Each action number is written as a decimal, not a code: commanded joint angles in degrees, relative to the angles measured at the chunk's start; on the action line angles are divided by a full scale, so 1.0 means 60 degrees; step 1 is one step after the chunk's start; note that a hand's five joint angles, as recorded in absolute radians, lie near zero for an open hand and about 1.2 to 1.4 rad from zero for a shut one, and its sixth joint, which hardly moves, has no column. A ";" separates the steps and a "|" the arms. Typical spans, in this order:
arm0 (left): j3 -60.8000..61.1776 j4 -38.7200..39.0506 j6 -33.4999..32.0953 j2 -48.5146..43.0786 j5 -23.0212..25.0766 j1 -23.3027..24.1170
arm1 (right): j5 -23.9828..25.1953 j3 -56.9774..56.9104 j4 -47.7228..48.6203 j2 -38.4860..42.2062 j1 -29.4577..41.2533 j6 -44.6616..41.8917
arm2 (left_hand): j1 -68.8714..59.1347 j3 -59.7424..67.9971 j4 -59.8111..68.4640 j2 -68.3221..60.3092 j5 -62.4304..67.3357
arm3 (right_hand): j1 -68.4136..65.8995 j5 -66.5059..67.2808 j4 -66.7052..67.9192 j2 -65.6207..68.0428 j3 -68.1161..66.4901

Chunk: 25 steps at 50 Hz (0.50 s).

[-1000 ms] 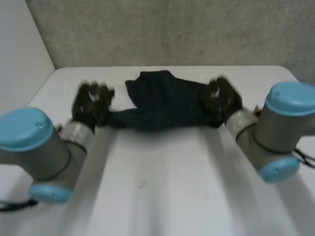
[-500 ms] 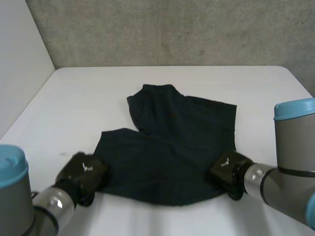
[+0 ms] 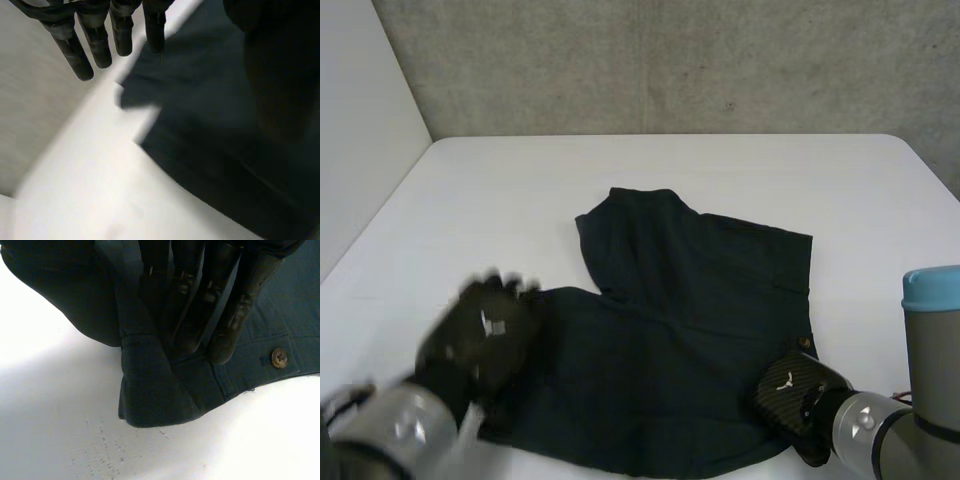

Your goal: Fold the shorts.

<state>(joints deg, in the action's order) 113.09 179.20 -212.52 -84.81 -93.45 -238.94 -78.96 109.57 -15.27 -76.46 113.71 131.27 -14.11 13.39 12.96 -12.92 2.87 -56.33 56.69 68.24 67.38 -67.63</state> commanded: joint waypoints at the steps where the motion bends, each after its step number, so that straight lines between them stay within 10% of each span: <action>1: -0.1793 0.1726 -0.0029 -0.1590 0.1886 -0.0942 | 0.0006 0.0255 0.0494 0.0014 0.0018 0.0021 | 0.0063 0.0057 0.0128 -0.0136 0.0144 | -0.3945 0.2218 0.1960 0.2103 -0.2061; 10: -0.4167 0.2828 -0.0030 -0.4920 0.4354 -0.1105 | 0.0006 0.0284 0.0934 0.0029 0.0032 0.0080 | -0.1116 0.1236 0.1307 -0.1315 0.1323 | -0.3945 0.2218 0.1960 0.2103 -0.2061; 25: -0.8298 0.3092 -0.1814 -0.9431 0.4794 -0.1442 | 0.0006 0.0386 0.1359 0.0131 0.0032 0.0138 | -0.2042 0.2161 0.2233 -0.2241 0.2249 | -0.3945 0.2218 0.1960 0.2103 -0.2061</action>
<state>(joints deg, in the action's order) 71.16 198.12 -216.87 -133.22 -64.99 -247.27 -78.92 111.82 -7.66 -75.99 113.91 132.01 -21.82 21.97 22.15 -22.09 12.37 -56.59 56.69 68.24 67.38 -67.63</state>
